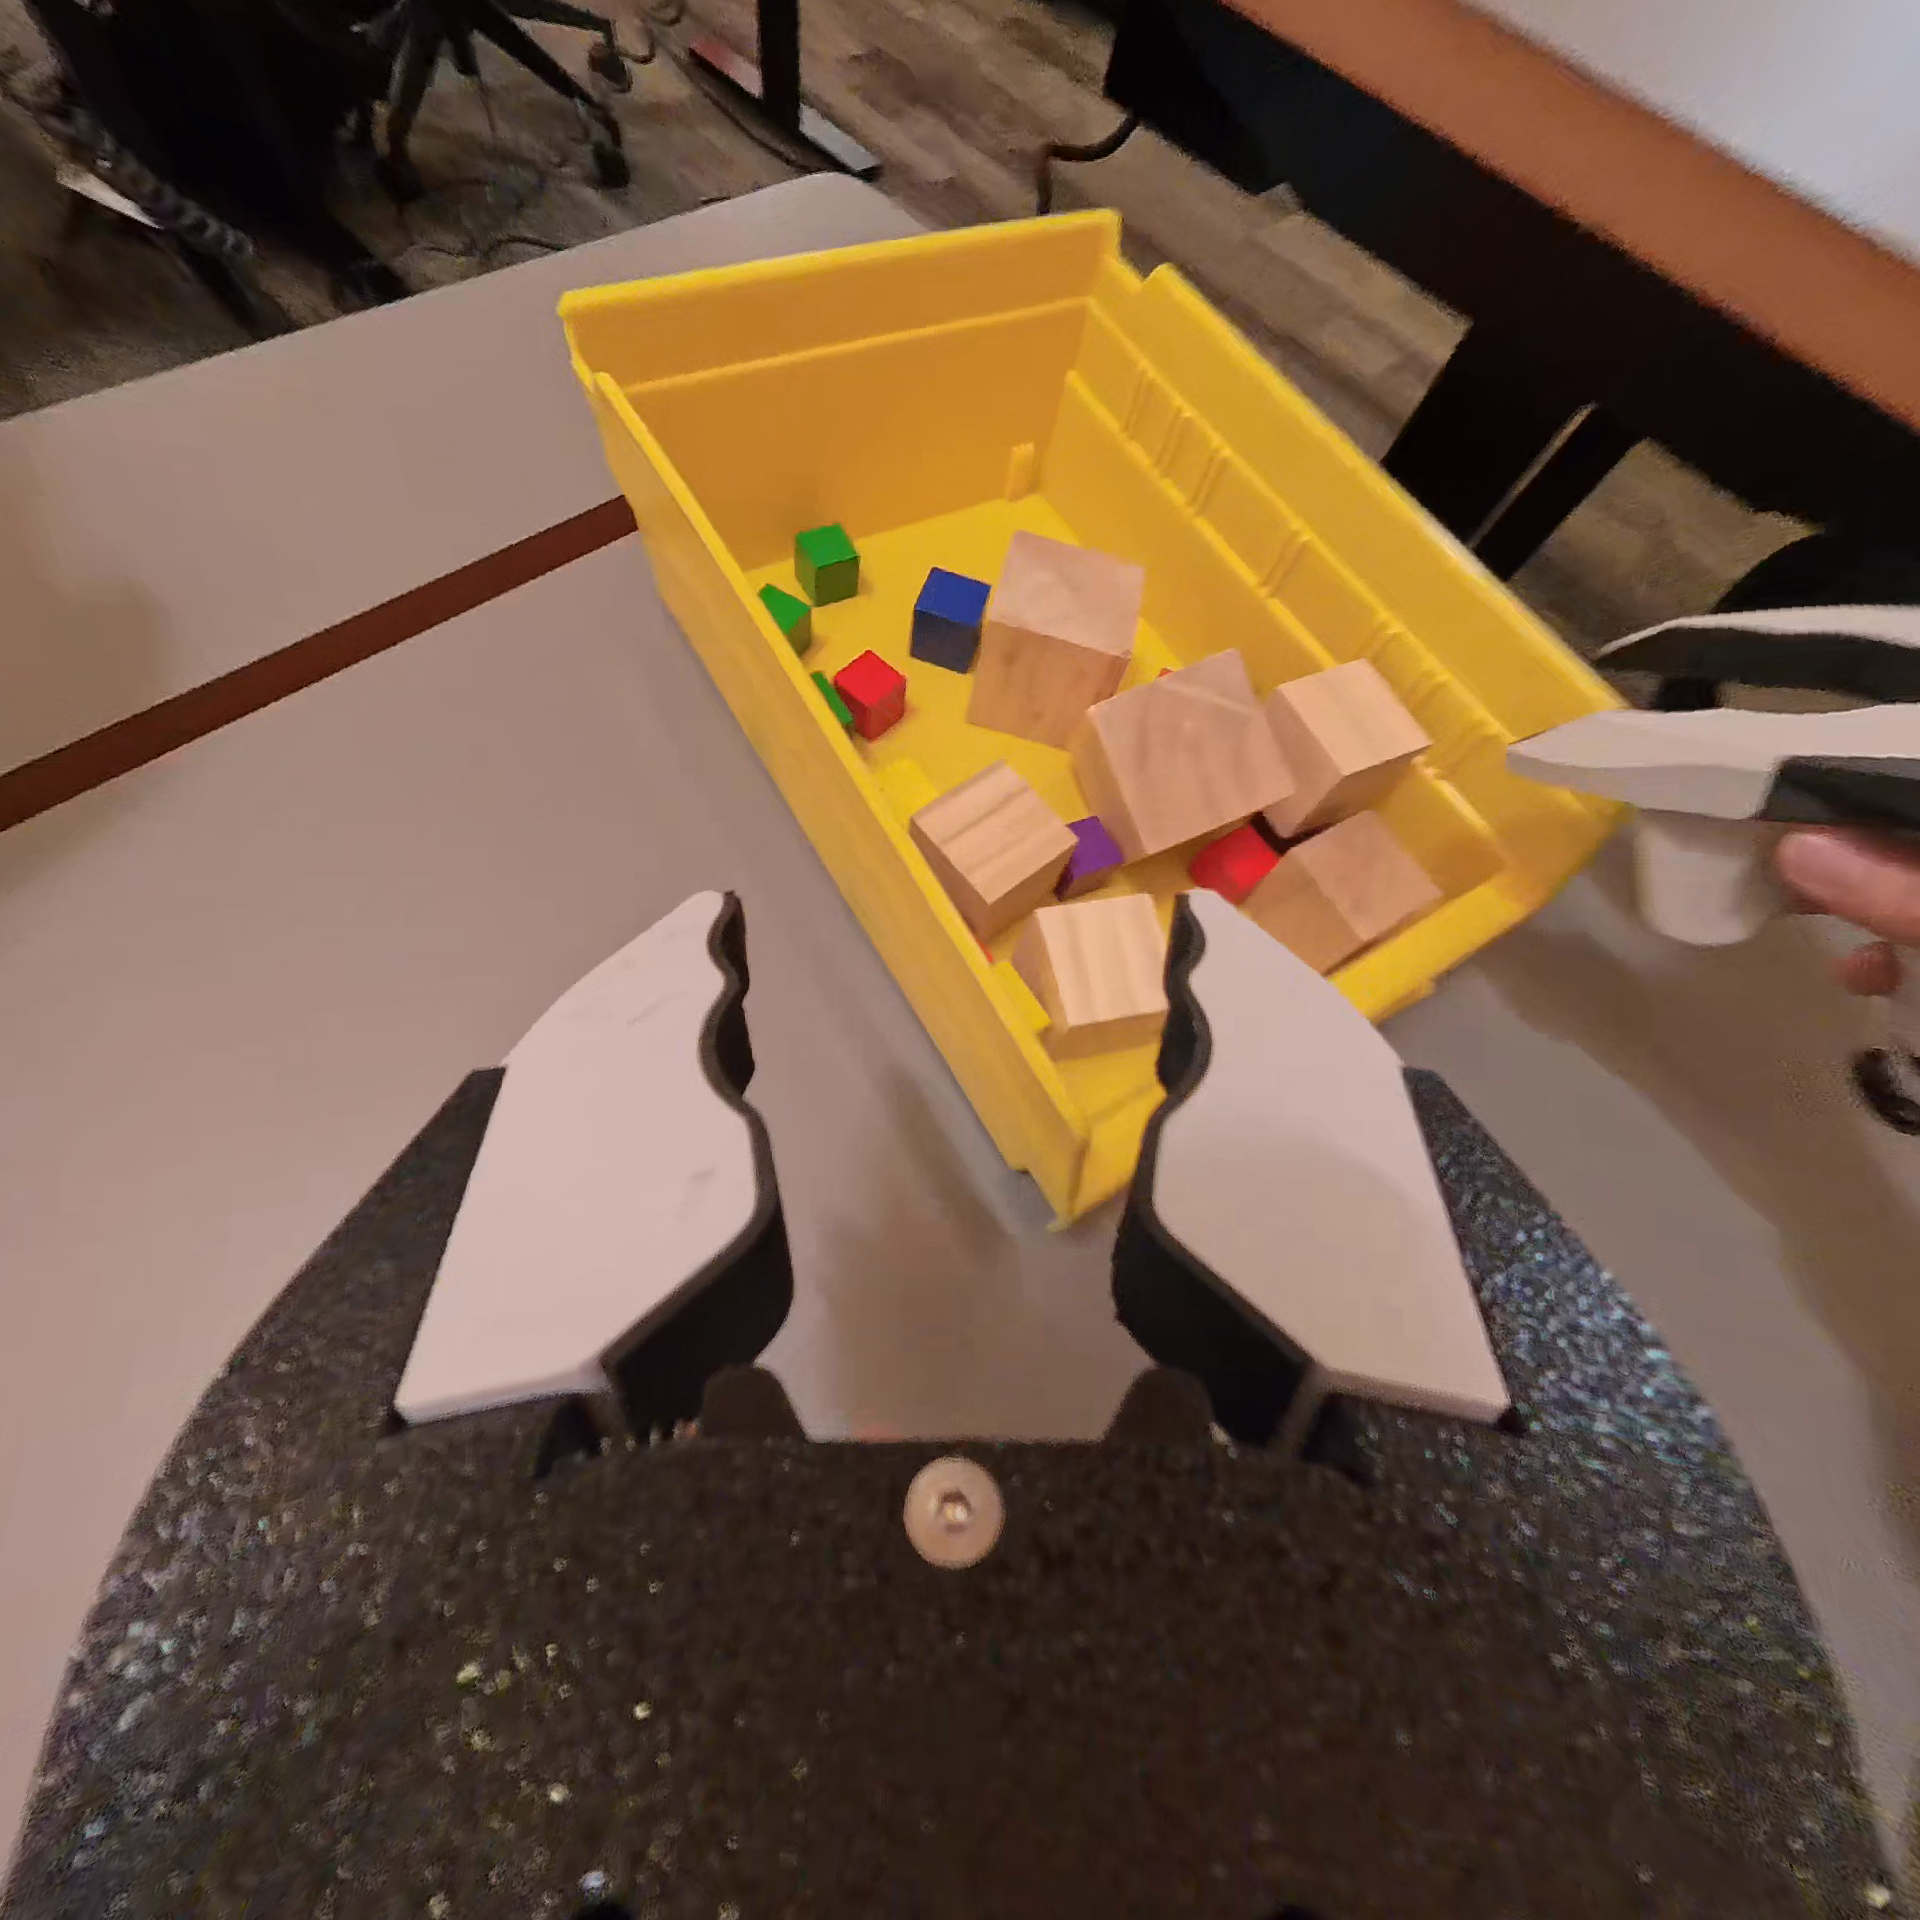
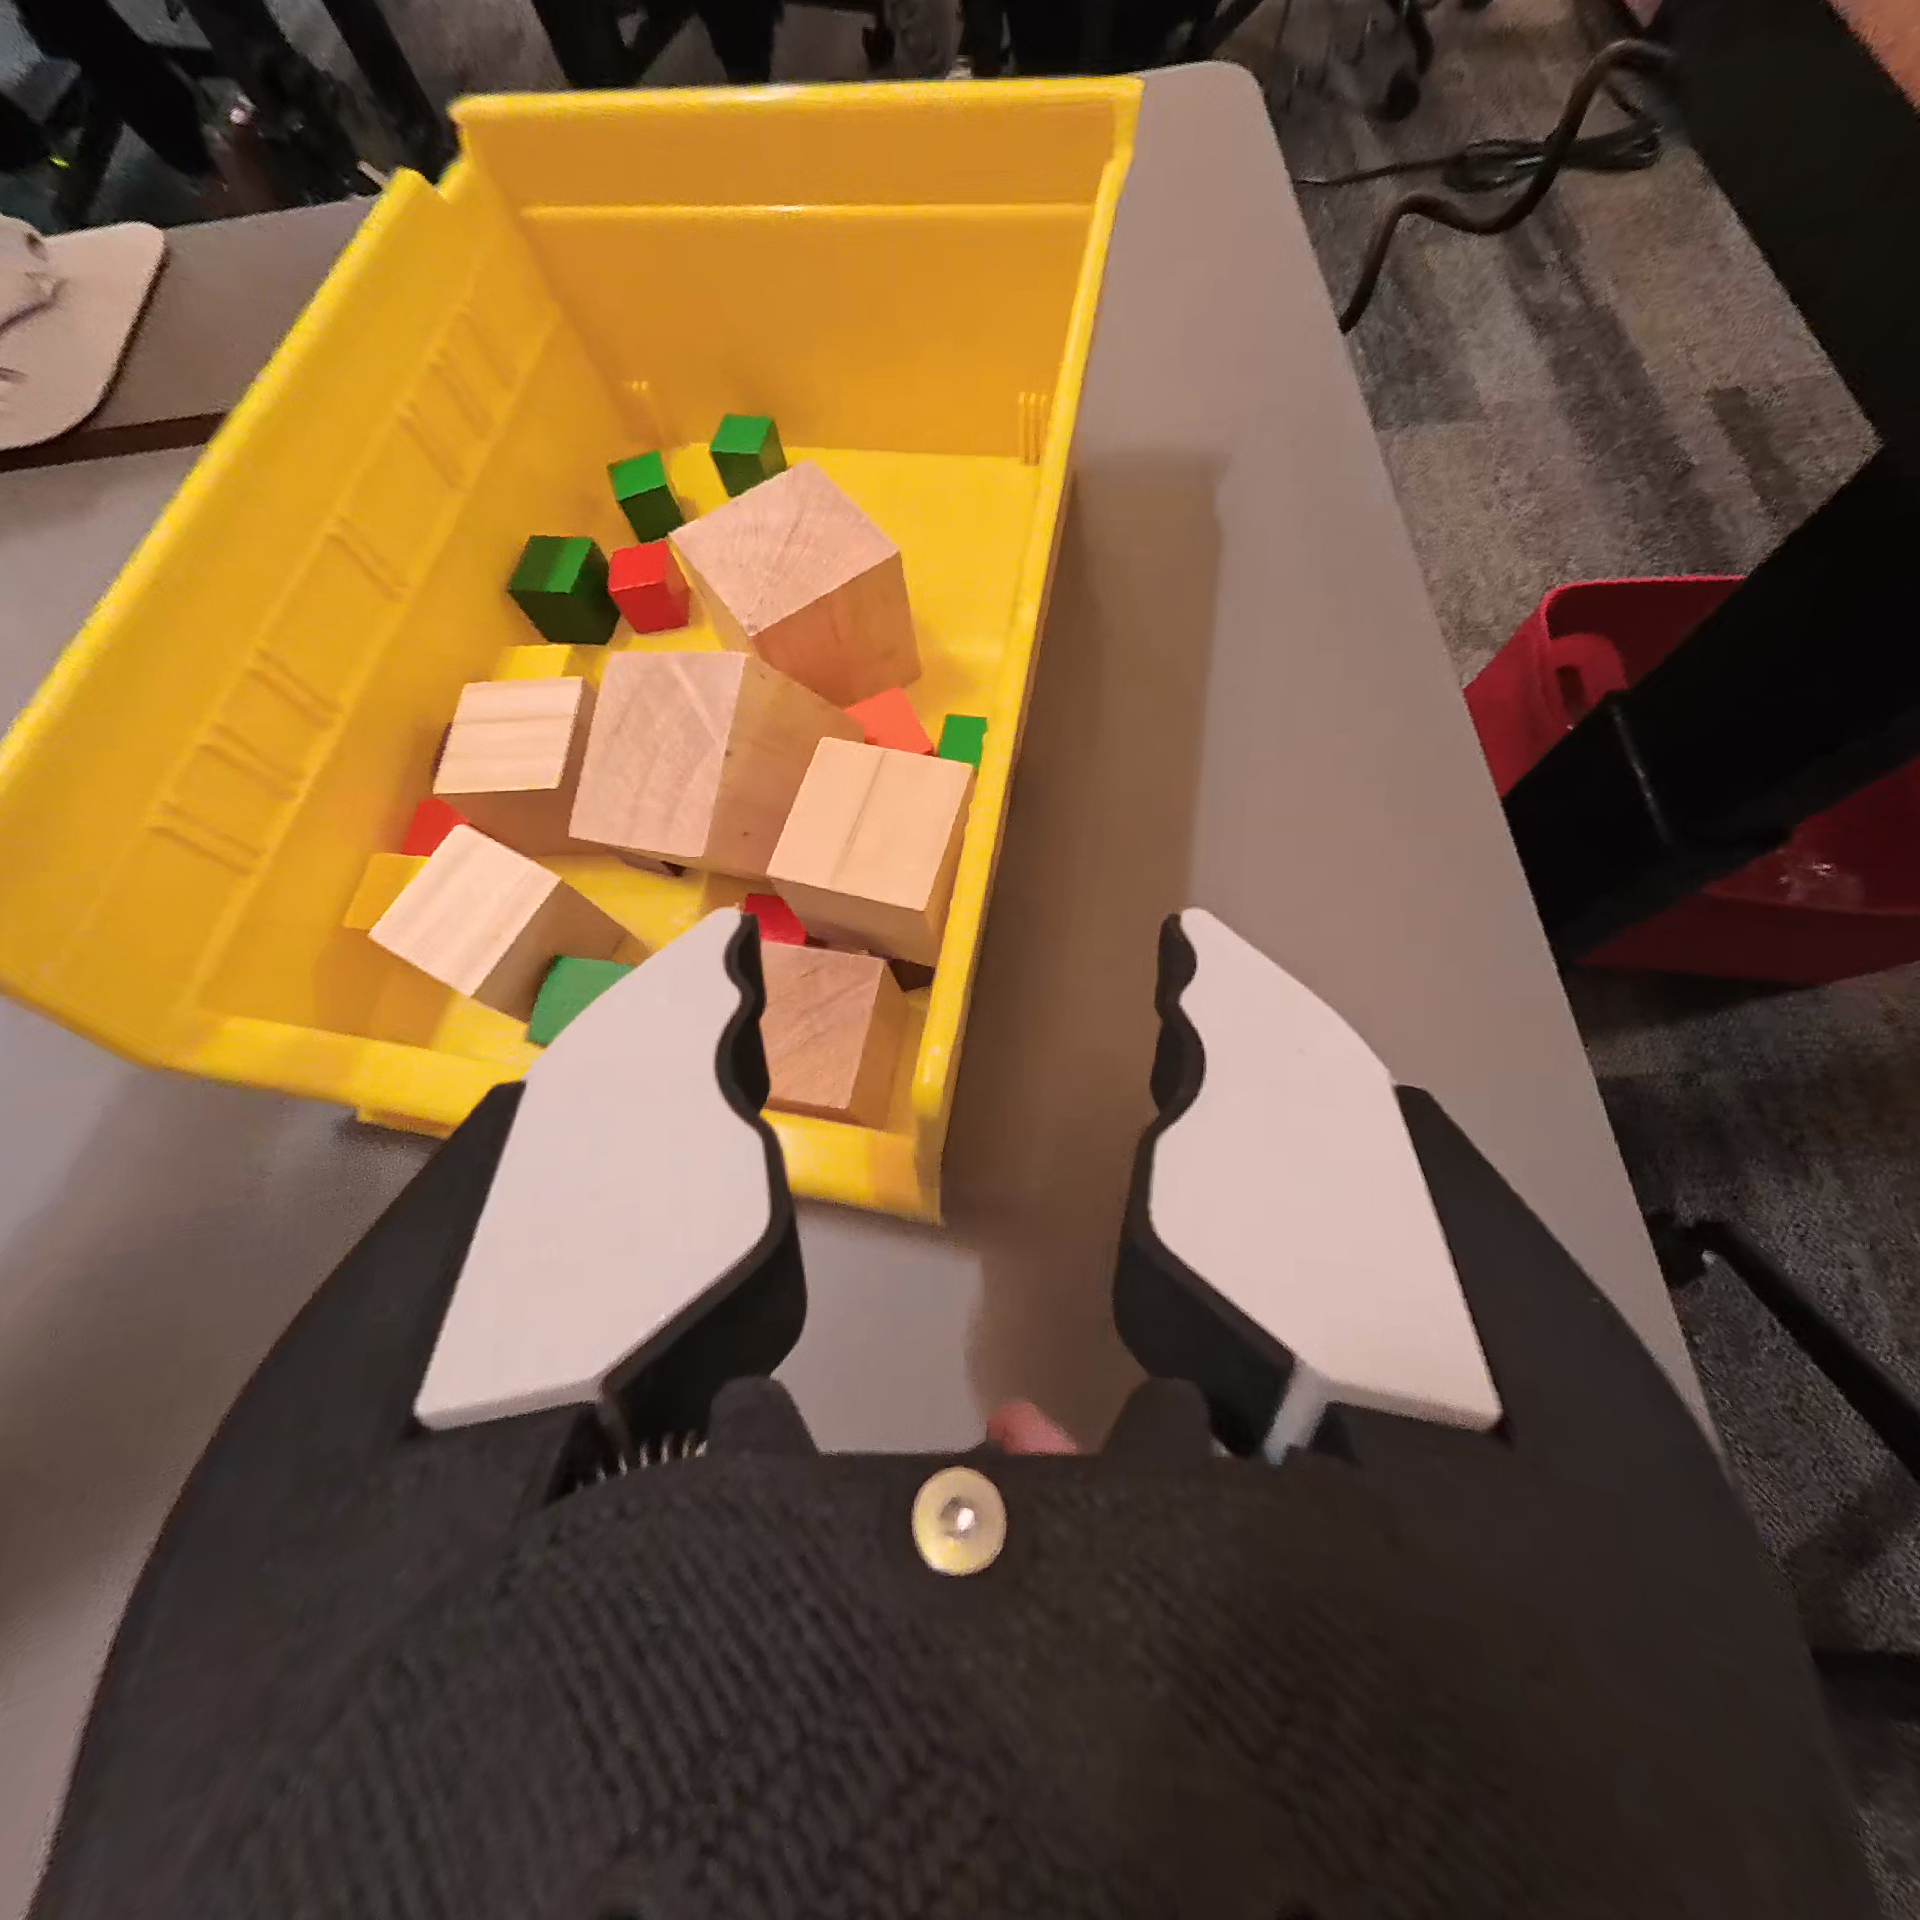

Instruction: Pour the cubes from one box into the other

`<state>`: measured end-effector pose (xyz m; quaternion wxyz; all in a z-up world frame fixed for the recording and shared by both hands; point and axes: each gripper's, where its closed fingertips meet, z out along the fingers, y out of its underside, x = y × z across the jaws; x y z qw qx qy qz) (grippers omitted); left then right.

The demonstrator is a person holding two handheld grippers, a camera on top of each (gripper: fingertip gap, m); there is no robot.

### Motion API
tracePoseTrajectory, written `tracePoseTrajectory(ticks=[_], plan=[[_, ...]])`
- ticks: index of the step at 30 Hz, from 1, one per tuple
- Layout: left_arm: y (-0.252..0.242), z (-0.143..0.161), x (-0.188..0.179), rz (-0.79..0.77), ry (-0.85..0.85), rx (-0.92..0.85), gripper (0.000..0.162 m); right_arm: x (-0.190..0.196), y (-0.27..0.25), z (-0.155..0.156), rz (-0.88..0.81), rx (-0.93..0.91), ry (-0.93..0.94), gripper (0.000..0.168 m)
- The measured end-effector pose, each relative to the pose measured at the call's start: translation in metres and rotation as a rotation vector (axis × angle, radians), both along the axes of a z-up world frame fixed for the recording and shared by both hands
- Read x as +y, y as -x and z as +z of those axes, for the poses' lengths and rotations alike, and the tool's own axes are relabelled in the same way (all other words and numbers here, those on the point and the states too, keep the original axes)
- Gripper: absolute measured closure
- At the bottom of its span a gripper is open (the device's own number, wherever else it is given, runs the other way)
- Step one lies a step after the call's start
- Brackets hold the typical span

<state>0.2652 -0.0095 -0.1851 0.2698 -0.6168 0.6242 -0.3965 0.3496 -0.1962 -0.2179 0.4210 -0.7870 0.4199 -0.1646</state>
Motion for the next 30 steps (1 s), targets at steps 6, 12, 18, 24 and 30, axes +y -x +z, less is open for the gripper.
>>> tracePoseTrajectory(ticks=[6, 12, 18, 24, 30], plan=[[-0.017, -0.036, -0.003, 0.064, -0.124, 0.043, 0.106, 0.019, 0.001, -0.02, 0.079, 0.092, -0.013, 0.124], [-0.016, -0.033, 0.006, 0.093, -0.154, -0.032, 0.148, 0.021, 0.001, -0.025, 0.041, 0.052, 0.037, 0.159], [0.008, -0.033, 0.031, 0.152, -0.191, -0.015, 0.155, 0.044, 0.029, -0.026, 0.072, 0.016, 0.127, 0.16], [0.081, -0.033, 0.081, 0.197, -0.238, 0.012, 0.154, 0.099, 0.101, -0.025, 0.202, 0.021, 0.096, 0.155], [0.195, -0.033, 0.15, 0.307, -0.198, 0.004, 0.154, 0.177, 0.201, -0.024, 0.391, 0.035, 0.033, 0.148]])
